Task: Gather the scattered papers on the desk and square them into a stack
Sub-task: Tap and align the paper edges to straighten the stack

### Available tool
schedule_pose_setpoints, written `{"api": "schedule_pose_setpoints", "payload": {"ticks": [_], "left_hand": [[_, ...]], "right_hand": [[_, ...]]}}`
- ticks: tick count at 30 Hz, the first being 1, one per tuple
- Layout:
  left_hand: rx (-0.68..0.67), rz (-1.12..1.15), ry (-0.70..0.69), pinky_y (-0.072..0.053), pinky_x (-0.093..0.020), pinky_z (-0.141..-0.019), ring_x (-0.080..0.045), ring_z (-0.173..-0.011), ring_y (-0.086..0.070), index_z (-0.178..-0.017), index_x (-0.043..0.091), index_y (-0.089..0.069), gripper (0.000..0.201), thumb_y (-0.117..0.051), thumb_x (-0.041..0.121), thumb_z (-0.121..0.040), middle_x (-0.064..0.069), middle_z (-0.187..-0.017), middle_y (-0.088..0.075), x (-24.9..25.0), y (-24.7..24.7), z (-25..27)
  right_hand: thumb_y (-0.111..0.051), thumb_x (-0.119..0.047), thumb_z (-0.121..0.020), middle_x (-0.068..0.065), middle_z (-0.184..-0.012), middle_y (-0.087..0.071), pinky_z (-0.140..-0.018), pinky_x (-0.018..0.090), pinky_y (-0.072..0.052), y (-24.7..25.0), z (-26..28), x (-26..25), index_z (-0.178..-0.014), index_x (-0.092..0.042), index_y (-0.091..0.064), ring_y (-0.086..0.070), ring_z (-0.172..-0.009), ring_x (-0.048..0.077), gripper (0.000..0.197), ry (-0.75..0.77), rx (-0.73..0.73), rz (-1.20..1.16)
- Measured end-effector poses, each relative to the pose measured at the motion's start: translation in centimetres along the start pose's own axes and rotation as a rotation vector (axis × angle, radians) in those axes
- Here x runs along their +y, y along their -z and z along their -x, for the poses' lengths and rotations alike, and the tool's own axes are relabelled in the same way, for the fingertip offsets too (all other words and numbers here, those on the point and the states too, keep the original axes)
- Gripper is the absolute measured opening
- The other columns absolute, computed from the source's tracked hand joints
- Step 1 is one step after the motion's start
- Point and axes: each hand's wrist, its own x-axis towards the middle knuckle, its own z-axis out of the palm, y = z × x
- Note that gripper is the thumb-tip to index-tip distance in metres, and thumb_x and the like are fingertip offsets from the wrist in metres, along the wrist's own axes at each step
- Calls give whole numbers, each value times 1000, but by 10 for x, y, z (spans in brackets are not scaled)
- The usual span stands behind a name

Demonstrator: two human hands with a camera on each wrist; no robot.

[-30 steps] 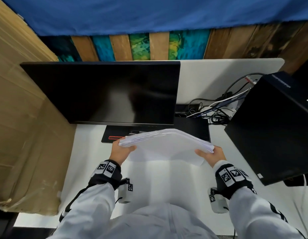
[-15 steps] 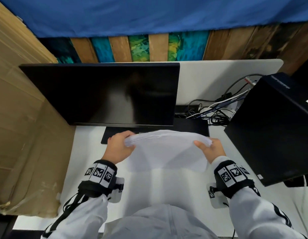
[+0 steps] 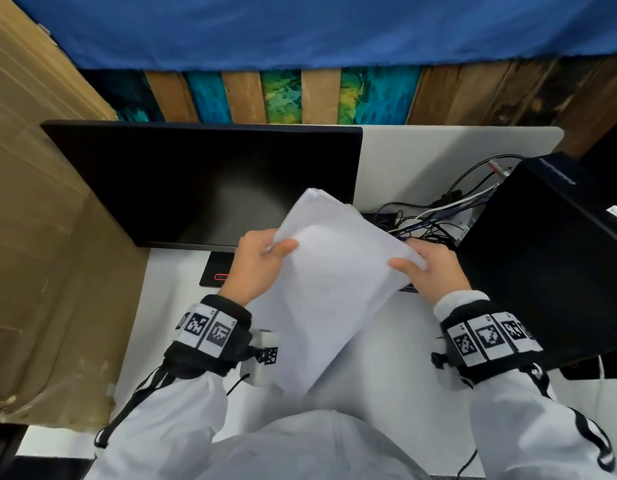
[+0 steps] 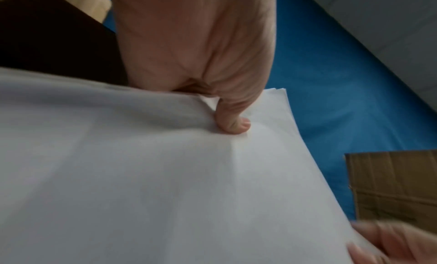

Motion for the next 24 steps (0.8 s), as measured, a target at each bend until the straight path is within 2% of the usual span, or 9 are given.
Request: {"api": "schedule_pose_setpoints", "payload": {"ticks": [2, 4, 6, 8, 11, 13, 15, 20, 24], "left_hand": [[42, 120, 51, -51, -24, -65, -6, -66, -65, -83, 16, -68, 13, -58, 14, -90, 9, -74, -68, -6, 6, 2], [76, 219, 83, -51, -20, -65, -2, -67, -66, -81, 19, -69, 16, -57, 14, -90, 14, -73, -70, -12, 10, 4], [94, 298, 98, -53, -21, -70, -1, -72, -68, -88, 20, -70, 15, -56, 14, -91, 13, -79, -72, -16, 11, 5], [106, 344, 101, -52, -18, -72, 3, -76, -68, -103, 13, -68, 17, -56, 15, -91, 10, -89, -71, -17, 9, 6], [125, 390, 111, -52, -10, -67, 6, -78, -68, -109, 14, -65, 20, -54, 15, -92, 10, -95, -69, -19, 9, 6], [101, 384, 128, -54, -17, -71, -1, -82, -70, -107, 14, -65, 19, -55, 15, -92, 6, -98, -71, -22, 11, 8], [54, 364, 140, -55, -25, -75, -11, -86, -71, -111, 9, -65, 22, -56, 15, -91, -1, -101, -72, -26, 14, 8], [57, 304, 129, -56, -15, -65, 0, -73, -70, -105, 7, -65, 17, -56, 10, -91, 3, -92, -70, -34, 5, 10], [177, 331, 182, -53, -10, -59, 5, -65, -68, -100, 8, -64, 13, -54, 6, -91, 3, -87, -67, -47, -5, 15]], "right_hand": [[-66, -14, -80, 4, -72, -67, -76, 34, -50, 2, 1, 9, -75, -14, -64, -63, -68, 10, 6, -77, 51, -209], [-65, -13, -82, -9, -63, -68, -76, 30, -45, 1, 1, 14, -69, -24, -61, -58, -57, -8, 17, -108, 113, -370], [-69, -34, -77, -18, -68, -72, -78, 24, -50, -1, 2, 13, -78, -30, -64, -63, -66, -10, 7, -100, 73, -581], [-71, -54, -64, -22, -84, -74, -78, 19, -56, -6, 0, 16, -94, -34, -65, -68, -84, -4, 37, -94, 11, -703], [-59, -15, -87, -22, -81, -73, -74, 22, -56, -11, -1, 18, -101, -22, -65, -68, -82, -2, 17, -76, 15, -624], [-56, -3, -87, -17, -65, -71, -70, 28, -51, -13, -1, 21, -90, 0, -66, -62, -65, 1, 11, -70, 81, -520], [-58, 1, -84, -13, -59, -69, -71, 30, -51, -13, 0, 21, -84, 7, -66, -61, -62, 5, 10, -54, 158, -504], [-61, 4, -81, -15, -62, -69, -63, 22, -49, -11, -2, 1, -70, -23, -70, -59, -63, 5, 31, 38, 211, -584], [-51, 13, -81, -25, -81, -72, -74, 11, -49, -11, 5, 1, -84, -34, -70, -63, -78, -7, 50, 61, -12, -521]]}}
